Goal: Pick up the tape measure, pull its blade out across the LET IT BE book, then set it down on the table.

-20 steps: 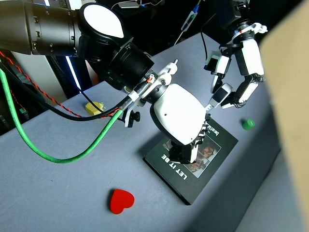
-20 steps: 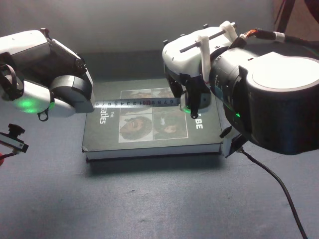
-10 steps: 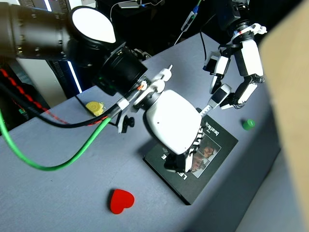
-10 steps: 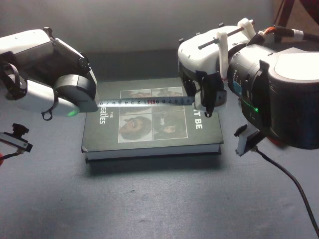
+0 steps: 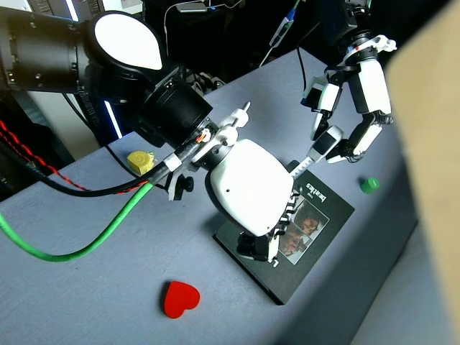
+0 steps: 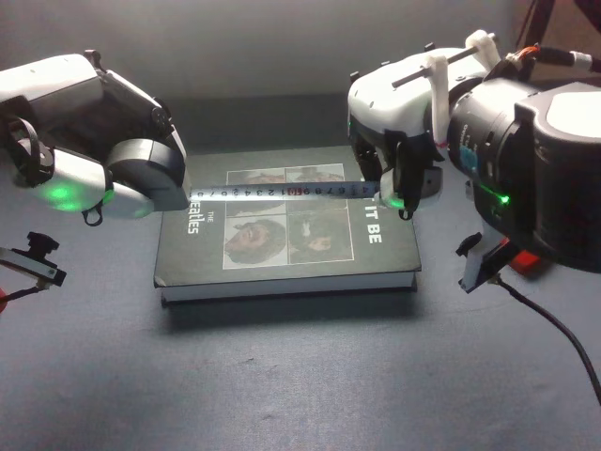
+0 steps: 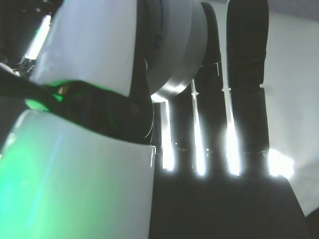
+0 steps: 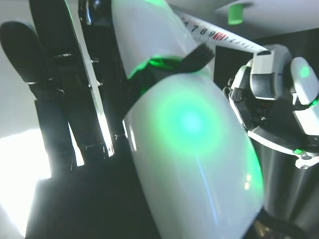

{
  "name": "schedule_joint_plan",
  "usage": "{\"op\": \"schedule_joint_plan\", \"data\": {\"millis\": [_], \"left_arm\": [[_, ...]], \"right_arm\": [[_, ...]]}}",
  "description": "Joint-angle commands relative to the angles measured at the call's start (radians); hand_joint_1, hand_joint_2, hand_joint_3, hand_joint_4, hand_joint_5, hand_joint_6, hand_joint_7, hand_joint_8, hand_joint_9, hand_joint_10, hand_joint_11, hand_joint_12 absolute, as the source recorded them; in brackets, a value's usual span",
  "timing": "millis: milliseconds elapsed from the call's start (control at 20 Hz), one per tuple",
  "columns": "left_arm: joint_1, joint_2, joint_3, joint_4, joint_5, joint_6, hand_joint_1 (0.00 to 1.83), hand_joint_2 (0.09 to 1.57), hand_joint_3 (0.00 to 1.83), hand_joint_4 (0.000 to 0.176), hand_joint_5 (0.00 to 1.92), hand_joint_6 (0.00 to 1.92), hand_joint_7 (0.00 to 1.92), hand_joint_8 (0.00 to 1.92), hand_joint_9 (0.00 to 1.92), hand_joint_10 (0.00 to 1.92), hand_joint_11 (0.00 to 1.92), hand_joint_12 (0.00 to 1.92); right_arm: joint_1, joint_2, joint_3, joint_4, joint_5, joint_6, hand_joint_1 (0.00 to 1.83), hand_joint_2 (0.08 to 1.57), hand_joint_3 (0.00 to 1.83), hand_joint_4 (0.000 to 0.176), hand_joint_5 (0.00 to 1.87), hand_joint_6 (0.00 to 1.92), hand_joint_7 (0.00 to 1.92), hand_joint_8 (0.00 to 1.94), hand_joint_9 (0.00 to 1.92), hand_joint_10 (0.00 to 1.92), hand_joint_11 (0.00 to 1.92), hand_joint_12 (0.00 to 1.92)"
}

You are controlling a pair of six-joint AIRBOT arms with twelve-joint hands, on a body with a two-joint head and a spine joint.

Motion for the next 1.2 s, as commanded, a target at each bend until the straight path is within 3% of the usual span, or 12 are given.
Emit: {"op": "schedule_joint_plan", "data": {"millis": [0,1150], "left_arm": [[-0.012,0.008,0.008,-0.006,-0.111,-0.001,1.38,1.11,0.00,0.000,0.91,0.88,0.94,1.00,1.03,1.14,1.04,0.89],[-0.012,0.007,0.010,-0.006,-0.113,-0.004,1.38,1.10,0.00,0.000,0.92,0.90,0.92,1.02,1.04,1.12,1.04,0.90]], "right_arm": [[0.013,0.015,0.000,-0.076,-0.035,-0.018,1.23,1.12,0.00,0.000,0.87,1.08,1.10,0.88,1.22,0.20,0.82,1.19],[0.016,0.114,0.001,-0.083,0.034,-0.064,1.23,1.12,0.00,0.000,0.87,1.08,1.10,0.89,1.21,0.22,0.84,1.19]]}}
